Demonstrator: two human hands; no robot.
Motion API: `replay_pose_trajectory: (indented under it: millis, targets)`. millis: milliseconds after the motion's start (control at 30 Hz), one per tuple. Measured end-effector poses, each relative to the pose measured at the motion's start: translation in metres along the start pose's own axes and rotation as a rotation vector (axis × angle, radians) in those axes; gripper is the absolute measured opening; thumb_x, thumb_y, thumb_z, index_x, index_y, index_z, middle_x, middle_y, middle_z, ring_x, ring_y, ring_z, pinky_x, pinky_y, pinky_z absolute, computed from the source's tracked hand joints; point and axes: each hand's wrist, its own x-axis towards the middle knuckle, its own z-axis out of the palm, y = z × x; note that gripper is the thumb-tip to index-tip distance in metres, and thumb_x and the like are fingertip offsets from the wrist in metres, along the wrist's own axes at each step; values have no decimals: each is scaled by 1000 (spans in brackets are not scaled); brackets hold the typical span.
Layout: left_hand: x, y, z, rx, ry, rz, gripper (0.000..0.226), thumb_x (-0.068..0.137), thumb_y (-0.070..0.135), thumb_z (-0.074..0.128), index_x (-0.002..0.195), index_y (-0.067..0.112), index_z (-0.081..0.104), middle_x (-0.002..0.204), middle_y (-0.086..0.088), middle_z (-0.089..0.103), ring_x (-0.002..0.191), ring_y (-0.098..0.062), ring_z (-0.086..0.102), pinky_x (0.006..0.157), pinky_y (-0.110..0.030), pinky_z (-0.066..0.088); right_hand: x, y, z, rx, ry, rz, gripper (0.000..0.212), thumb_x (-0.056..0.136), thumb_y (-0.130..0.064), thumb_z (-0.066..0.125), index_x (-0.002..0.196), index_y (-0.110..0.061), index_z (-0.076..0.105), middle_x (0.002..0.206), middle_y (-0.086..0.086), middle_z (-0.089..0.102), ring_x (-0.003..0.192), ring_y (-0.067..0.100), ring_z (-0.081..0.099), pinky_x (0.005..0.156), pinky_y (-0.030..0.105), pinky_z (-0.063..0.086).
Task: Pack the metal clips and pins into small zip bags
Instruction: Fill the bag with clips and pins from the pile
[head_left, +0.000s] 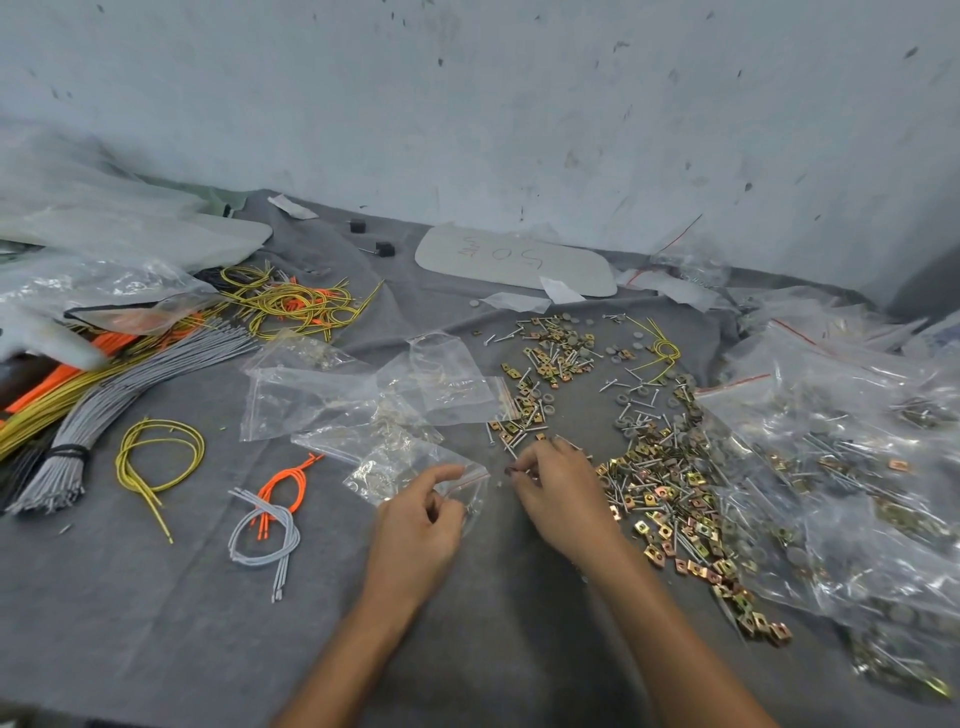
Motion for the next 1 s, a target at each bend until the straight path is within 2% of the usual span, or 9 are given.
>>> replay_pose_trajectory:
  millis: [100,133,233,300,467,600,700,833,1000]
  targets:
    - [1,-1,1,3,4,8,40,74,23,50,107,28,73,48,11,49,47,-5,46,52,-13,36,-28,-10,2,285,65,-33,13,87,-23,69,83,-31,59,89,-13,56,86,0,54,74,11,37]
    - [1,-1,2,7,-2,4,39,73,24,50,105,31,72,49,11,51,48,-4,47,52,-14,38,-36,-15,7,299,64,-52,15,85,-24,71,80,-32,59,86,-14,56,84,-1,54,73,10,37]
    - [0,-4,3,-8,-28,-23,38,73,24,50,102,40,68,54,3,58,54,-13,59,60,-28,51,-48,-29,21,169,39,-142,8,89,-31,70,88,-28,63,92,-12,56,89,6,54,79,24,44]
    - [0,-6,2,-20,-29,-20,39,74,23,50,105,36,69,54,0,57,57,-19,61,63,-36,54,-52,-31,26,95,47,-170,9,93,-34,65,96,-25,66,97,-9,56,94,14,53,81,31,45]
    - [1,-6,4,-7,4,15,40,76,22,50,109,25,72,47,11,48,46,-4,43,52,-16,37,-56,4,1,77,123,-98,4,94,-28,65,96,-30,68,96,-16,57,92,7,49,78,23,36]
    - [1,-5,4,3,3,1,42,75,23,49,110,25,73,46,11,46,47,-5,43,52,-15,34,-55,38,-25,-133,-31,-25,13,96,-34,61,107,-33,69,102,-14,52,104,15,50,88,32,43]
    - [0,-5,4,3,1,8,40,76,20,51,110,24,73,46,11,45,47,-5,42,51,-14,34,-57,38,-25,-150,-62,-33,7,96,-32,62,102,-31,66,104,-11,52,106,16,49,90,35,43]
    - [-1,-5,3,6,-3,14,39,76,22,51,109,25,73,47,9,46,47,-4,42,52,-15,35,-56,29,-21,-10,1,-29,9,96,-23,63,92,-26,56,92,-13,56,89,10,51,77,29,40]
    - [1,-8,4,32,-13,7,39,75,24,50,107,31,71,49,8,50,48,-5,45,55,-22,40,-65,-7,-3,344,60,-69,10,93,-17,65,89,-26,62,82,-14,65,80,5,61,71,19,46]
